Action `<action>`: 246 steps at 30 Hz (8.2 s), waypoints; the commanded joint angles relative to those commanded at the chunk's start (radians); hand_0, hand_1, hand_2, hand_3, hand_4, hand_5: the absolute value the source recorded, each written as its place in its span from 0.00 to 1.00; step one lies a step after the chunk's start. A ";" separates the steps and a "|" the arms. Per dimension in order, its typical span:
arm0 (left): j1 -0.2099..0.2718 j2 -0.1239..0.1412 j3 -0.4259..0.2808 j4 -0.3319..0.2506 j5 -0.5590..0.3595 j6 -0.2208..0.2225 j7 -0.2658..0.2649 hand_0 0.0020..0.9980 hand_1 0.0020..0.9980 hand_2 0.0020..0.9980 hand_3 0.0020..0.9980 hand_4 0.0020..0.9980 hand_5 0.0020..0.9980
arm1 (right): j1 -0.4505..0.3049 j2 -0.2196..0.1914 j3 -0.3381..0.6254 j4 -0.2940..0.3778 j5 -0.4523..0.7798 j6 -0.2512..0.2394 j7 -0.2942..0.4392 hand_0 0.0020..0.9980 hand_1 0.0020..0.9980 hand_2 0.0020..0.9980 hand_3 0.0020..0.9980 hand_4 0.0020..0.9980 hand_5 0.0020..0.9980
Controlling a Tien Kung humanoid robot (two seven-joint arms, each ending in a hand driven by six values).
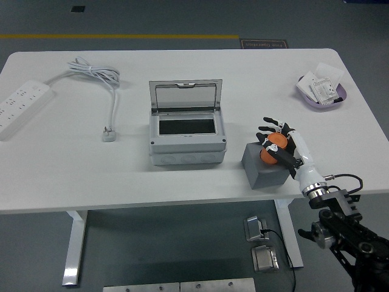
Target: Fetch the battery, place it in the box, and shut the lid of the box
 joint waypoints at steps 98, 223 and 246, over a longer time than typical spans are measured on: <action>-0.043 0.000 -0.070 -0.001 0.161 -0.016 0.035 0.62 0.70 0.65 0.60 0.69 0.19 | 0.710 0.237 -0.608 -0.404 -0.274 -0.066 -0.230 0.18 0.24 0.30 0.42 0.28 0.00; -0.046 -0.004 -0.061 -0.003 0.171 -0.017 0.035 0.62 0.70 0.64 0.60 0.67 0.17 | 0.691 -0.081 -0.597 -0.020 -0.052 0.122 -0.286 0.69 0.63 0.71 0.72 0.86 0.53; 0.005 -0.012 -0.056 0.000 0.117 -0.009 0.026 0.62 0.70 0.64 0.60 0.67 0.17 | 0.176 -0.211 0.147 0.408 -0.350 0.382 -0.539 0.68 0.61 0.68 0.68 0.86 0.55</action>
